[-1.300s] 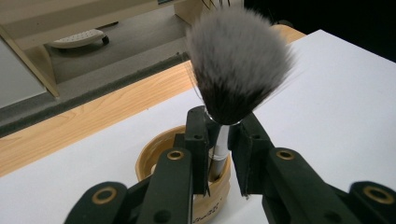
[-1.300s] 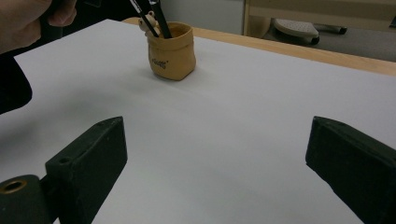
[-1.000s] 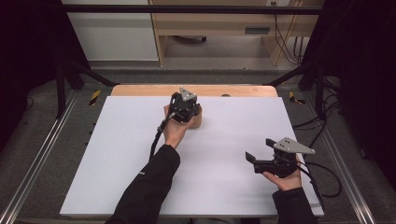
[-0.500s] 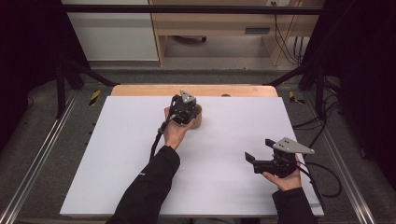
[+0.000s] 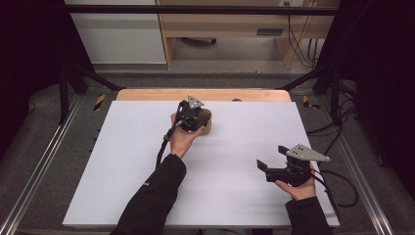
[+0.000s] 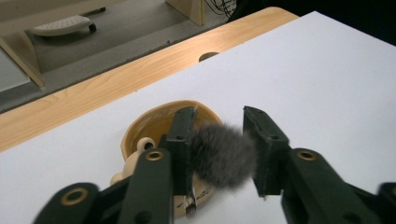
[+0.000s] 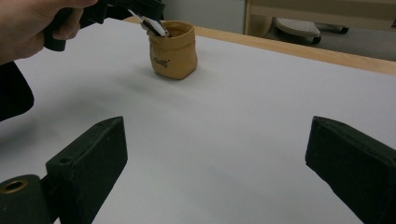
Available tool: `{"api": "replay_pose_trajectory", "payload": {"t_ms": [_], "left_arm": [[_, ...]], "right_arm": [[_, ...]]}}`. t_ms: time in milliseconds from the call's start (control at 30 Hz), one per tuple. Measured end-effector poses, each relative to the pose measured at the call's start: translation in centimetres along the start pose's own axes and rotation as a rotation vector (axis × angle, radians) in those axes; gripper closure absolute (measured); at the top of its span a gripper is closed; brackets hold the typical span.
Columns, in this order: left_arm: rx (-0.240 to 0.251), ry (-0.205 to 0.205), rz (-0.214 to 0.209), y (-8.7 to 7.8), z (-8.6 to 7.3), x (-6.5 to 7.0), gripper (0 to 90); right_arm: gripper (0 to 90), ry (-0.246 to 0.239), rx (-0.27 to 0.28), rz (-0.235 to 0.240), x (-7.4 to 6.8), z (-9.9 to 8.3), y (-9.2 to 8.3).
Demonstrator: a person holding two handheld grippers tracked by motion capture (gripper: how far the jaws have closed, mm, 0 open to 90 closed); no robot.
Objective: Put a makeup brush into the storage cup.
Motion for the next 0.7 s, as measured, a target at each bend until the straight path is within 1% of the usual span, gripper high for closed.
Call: {"api": "replay_pose_trajectory", "payload": {"t_ms": [100,167,233,400,433,567,700], "left_arm": [[0.032,-0.006,-0.009,-0.9,0.2,0.0,54.4],[0.038,-0.009,-0.021,-1.4,0.2,-0.1,50.7],[0.064,-0.010,-0.013,-2.2,0.4,-0.2,47.5],[0.100,0.008,-0.027,-3.9,0.6,-0.4,38.2],[0.113,0.008,-0.035,-4.3,0.6,-0.4,37.0],[0.133,0.004,-0.069,-5.6,0.6,-0.6,31.7],[0.146,0.019,-0.083,-6.8,0.3,-0.7,26.8]], "right_arm": [[6.0,0.001,0.002,0.000,0.0,0.0,-0.1],[6.0,0.001,0.003,0.001,0.0,0.0,-0.1],[5.9,0.000,0.001,0.000,0.0,0.1,-0.1],[5.8,-0.003,0.005,0.003,-0.1,0.1,-0.2],[5.8,-0.002,0.005,0.003,-0.1,0.1,-0.2],[5.5,-0.001,0.004,0.002,-0.1,0.1,-0.2],[5.2,-0.002,0.006,0.003,-0.2,0.2,-0.2]]}}
Point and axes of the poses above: each handheld gripper's, and its own axes: y roughly forward along the jaws, z roughly out of its top, x roughly to its right, the point moved 3 cm from there along y, roughly forward along the jaws, and after that the axes turned 7 degrees about -x, right-handed, at the moved point
